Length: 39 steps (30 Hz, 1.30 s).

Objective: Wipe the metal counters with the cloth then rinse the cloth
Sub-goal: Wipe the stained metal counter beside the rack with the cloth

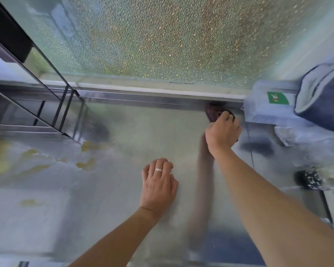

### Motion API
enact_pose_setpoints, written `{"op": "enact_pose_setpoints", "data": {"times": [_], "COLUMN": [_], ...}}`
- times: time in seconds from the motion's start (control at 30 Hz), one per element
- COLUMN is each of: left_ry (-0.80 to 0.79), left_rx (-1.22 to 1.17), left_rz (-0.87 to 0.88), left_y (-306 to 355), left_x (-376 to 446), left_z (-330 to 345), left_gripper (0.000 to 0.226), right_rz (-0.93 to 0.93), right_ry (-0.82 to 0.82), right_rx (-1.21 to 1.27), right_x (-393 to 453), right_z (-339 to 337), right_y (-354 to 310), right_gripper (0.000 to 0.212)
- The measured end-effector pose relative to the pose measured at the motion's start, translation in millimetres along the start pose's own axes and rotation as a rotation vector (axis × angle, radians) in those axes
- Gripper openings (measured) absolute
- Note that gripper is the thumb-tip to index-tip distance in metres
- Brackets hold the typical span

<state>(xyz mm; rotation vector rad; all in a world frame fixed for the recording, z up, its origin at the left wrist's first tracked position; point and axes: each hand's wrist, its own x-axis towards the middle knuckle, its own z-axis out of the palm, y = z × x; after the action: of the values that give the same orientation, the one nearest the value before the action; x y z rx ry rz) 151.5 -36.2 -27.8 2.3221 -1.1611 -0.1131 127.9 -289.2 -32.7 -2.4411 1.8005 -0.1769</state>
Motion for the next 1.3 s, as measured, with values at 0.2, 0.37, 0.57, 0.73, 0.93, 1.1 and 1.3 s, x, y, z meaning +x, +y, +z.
{"op": "enact_pose_setpoints", "data": {"times": [0.2, 0.37, 0.57, 0.73, 0.93, 1.1, 1.3], "left_ry": [0.015, 0.037, 0.071, 0.116, 0.149, 0.127, 0.105], "left_rx": [-0.025, -0.009, 0.030, 0.089, 0.186, 0.192, 0.178], "left_rz": [0.001, -0.027, -0.078, -0.152, -0.293, -0.312, -0.325], "left_y": [-8, -29, -72, -127, -190, -197, -200], "left_x": [4, -2, -14, -34, -75, -84, -84], "left_z": [6, 3, -25, -64, -102, -102, -97], "left_gripper": [0.022, 0.020, 0.020, 0.029, 0.023, 0.021, 0.017], "right_rz": [-0.062, -0.099, -0.408, -0.539, -0.753, -0.860, -1.051], "right_ry": [0.027, 0.051, -0.004, -0.155, -0.239, -0.355, -0.415], "right_rx": [0.224, 0.290, 0.338, 0.420, 0.464, 0.515, 0.524], "right_x": [10, -4, -59, -105, -139, -182, -231], "right_z": [26, 39, 53, 60, 66, 55, 51], "right_y": [-10, -47, -134, -234, -268, -259, -233], "right_gripper": [0.053, 0.055, 0.049, 0.056, 0.048, 0.044, 0.047]}}
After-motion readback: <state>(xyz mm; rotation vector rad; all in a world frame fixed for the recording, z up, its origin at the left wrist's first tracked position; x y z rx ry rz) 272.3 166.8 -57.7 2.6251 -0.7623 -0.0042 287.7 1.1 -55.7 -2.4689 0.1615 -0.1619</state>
